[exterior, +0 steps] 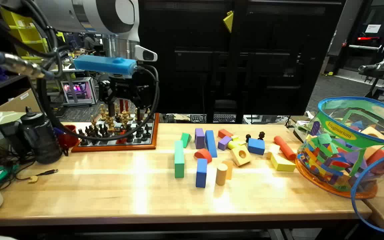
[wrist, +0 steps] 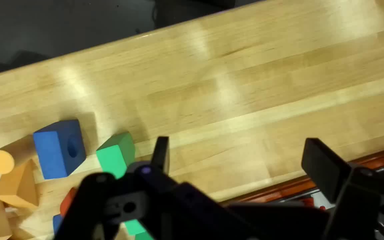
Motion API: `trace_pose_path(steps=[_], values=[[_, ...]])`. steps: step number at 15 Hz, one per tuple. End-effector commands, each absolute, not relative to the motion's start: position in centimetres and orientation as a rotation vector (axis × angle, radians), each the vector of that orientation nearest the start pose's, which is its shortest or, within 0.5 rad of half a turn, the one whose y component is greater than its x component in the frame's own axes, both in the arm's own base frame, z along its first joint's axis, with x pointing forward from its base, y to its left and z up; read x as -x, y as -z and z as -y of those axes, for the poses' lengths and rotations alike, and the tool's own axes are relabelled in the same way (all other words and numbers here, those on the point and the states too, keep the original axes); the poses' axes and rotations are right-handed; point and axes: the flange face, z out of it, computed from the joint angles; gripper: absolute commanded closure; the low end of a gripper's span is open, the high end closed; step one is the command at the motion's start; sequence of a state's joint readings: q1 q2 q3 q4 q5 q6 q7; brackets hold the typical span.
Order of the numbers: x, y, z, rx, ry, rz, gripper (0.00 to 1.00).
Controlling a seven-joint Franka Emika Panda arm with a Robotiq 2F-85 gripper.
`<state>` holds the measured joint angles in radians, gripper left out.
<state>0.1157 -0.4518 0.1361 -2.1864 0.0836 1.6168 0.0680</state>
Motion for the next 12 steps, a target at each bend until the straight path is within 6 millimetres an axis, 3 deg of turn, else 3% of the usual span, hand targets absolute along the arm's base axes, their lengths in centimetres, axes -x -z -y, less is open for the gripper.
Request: trace_pose_path(steps=[1, 2, 3, 4, 6, 7, 8, 9, 10, 12], values=[[-38.8, -55.5, -11.7, 3.121, -0.193, 0.247, 0.00], [-37.8, -58.0, -12.3, 3.110, -0.273, 0.200, 0.00], [-37.3, -59.3, -12.8, 3.101, -0.337, 0.179, 0.00], [-37.8, -59.8, -13.7, 3.065, -0.450, 0.141, 0.00], [-37.8, -61.7, -13.2, 3.058, -0.595, 0.101, 0.00], [-36.9, -65.1, -12.5, 3.014, -0.591, 0.039, 0.00], [-36.8, -67.0, -12.5, 2.928, -0.587, 0.064, 0.00], [-36.5, -63.3, -12.9, 3.011, -0.559, 0.095, 0.00], [-36.5, -65.1, -12.8, 2.971, -0.562, 0.087, 0.00], [-36.5, -66.8, -12.4, 2.947, -0.552, 0.080, 0.00]])
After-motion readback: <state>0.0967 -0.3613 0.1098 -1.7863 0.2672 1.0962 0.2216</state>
